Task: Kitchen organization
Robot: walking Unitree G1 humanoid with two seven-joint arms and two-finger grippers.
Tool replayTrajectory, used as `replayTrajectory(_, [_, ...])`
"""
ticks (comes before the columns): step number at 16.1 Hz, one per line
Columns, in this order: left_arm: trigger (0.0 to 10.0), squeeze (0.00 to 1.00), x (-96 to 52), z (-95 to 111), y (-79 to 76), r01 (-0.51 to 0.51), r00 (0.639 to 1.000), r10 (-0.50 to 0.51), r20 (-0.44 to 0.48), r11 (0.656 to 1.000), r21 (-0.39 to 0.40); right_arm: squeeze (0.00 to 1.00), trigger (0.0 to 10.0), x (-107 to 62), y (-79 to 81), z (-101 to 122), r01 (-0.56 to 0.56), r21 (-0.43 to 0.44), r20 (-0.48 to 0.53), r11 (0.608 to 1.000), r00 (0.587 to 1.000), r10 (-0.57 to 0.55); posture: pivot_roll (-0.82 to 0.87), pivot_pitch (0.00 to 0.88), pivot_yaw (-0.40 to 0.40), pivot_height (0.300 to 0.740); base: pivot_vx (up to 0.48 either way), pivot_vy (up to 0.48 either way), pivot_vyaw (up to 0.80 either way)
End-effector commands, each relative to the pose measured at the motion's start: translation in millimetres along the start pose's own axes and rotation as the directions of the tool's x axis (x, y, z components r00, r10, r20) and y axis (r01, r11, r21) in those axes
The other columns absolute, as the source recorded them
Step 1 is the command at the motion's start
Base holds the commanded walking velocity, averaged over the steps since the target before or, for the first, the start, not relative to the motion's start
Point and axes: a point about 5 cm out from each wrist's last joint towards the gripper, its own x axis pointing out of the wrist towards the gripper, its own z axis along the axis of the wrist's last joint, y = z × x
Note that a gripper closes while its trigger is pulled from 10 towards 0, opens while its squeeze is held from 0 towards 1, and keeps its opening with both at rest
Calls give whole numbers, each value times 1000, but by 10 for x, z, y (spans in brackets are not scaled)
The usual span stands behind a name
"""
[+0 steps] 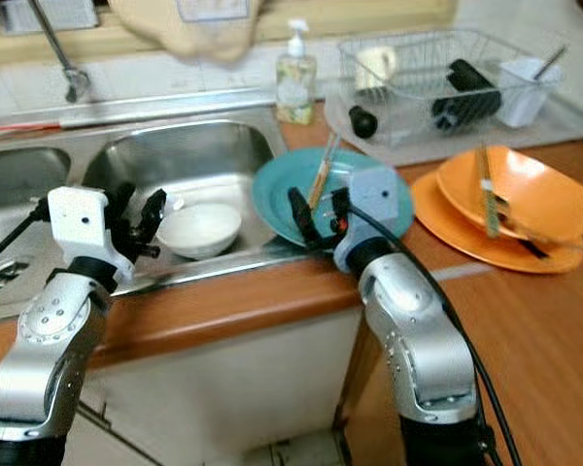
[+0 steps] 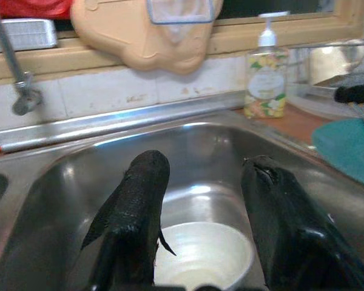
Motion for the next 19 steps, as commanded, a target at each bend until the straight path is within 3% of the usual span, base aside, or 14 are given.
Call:
replayTrajectory(1, [10000, 0, -11, 9, 64, -19, 1000, 19, -5, 1000, 16, 1000, 10000, 29, 87, 49, -38, -13, 20, 999, 999, 38, 6, 0, 63, 740, 251, 0, 800])
replayTrajectory(4, [10000, 0, -6, 15, 55, -16, 1000, 16, -4, 1000, 15, 984, 10000, 24, 50, 38, -8, 10, 19, 1000, 1000, 8, 4, 0, 65, 740, 251, 0, 0])
replayTrajectory(7, [10000, 0, -2, 16, 49, -13, 1000, 13, -4, 1000, 16, 886, 10000, 24, 56, 39, -14, 5, 20, 1000, 1000, 13, 4, 0, 64, 740, 250, 0, 0])
replayTrajectory(8, [10000, 0, -1, 17, 46, -11, 1000, 11, -4, 1000, 18, 745, 10000, 26, 52, 42, -8, 5, 21, 1000, 1000, 8, 4, 0, 64, 740, 251, 0, 0])
replayTrajectory(9, [10000, 0, -1, 13, 39, -7, 1000, 7, -8, 1000, 17, 200, 10000, 29, 41, 51, 2, 4, 20, 1000, 1000, -2, 4, 0, 63, 740, 0, 0, 0])
replayTrajectory(10, [10000, 0, -3, 11, 25, 6, 1000, -6, -6, 1000, 9, 0, 10000, 36, 27, 64, 14, -1, 17, 1000, 1000, -14, 4, 0, 63, 740, 0, 0, 0])
replayTrajectory(16, [10000, 0, 12, -6, -83, 142, 990, -141, -28, 989, 51, 0, 10000, 163, -212, 121, 157, 38, -101, 987, 983, -153, 1, 0, 66, 740, 0, 0, 0])
replayTrajectory(19, [10000, 0, 21, 1, -139, 265, 964, -263, -47, 963, 49, 0, 10000, 265, -412, 71, 246, 87, -225, 965, 949, -222, -5, 0, 65, 740, 0, 0, 0])
